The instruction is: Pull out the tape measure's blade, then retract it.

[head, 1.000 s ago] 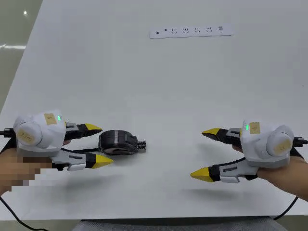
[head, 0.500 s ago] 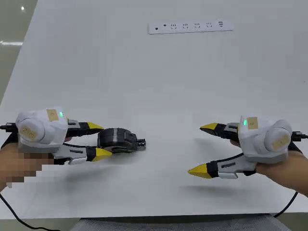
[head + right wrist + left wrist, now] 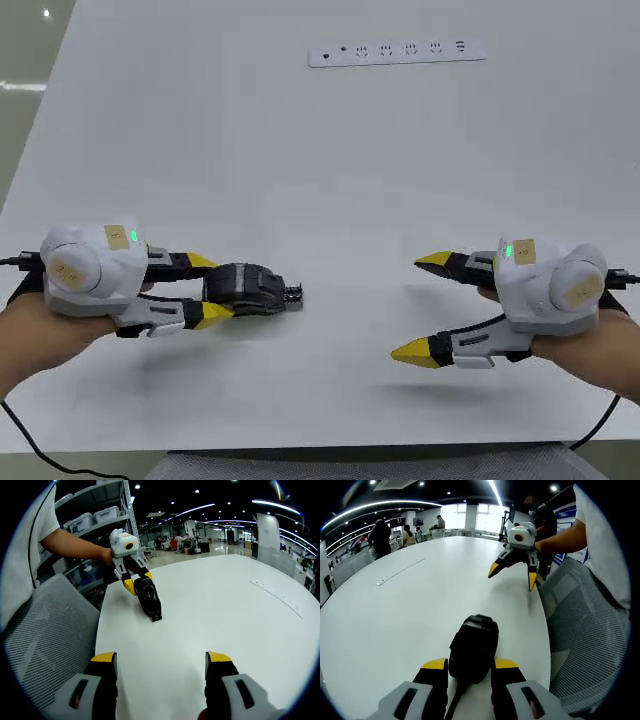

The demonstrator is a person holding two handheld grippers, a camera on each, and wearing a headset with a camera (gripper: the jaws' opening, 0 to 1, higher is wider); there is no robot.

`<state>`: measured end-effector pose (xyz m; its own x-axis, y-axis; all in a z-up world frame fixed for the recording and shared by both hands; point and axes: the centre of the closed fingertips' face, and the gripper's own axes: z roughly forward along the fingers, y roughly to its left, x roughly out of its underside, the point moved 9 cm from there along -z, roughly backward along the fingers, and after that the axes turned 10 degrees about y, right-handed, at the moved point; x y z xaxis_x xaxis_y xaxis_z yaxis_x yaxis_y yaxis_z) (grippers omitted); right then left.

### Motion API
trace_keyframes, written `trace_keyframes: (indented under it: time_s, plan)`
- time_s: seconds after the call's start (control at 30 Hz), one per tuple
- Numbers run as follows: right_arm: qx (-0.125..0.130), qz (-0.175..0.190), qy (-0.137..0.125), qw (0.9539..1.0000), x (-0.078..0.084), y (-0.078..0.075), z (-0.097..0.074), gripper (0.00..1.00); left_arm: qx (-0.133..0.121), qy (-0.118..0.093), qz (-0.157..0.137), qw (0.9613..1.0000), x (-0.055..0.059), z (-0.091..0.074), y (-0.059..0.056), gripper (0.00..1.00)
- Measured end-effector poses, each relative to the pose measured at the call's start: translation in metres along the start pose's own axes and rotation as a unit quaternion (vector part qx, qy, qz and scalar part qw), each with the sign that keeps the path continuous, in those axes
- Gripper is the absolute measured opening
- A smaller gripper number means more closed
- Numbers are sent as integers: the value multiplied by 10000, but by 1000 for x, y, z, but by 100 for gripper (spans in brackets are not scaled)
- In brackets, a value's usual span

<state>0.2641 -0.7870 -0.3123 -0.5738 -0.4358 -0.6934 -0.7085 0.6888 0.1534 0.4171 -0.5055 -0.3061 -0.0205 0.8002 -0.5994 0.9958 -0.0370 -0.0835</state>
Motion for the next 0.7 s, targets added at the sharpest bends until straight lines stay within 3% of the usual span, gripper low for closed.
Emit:
trace_keyframes:
  time_s: [0.37,0.7]
  plan:
    - [5,-27,-13,10000,-2,-3,3,72,15,73,137,9999,-2,-1,0,30]
    - [-50,-166,34,9998,-8,-12,26,68,54,260,202,9994,-4,0,2,29]
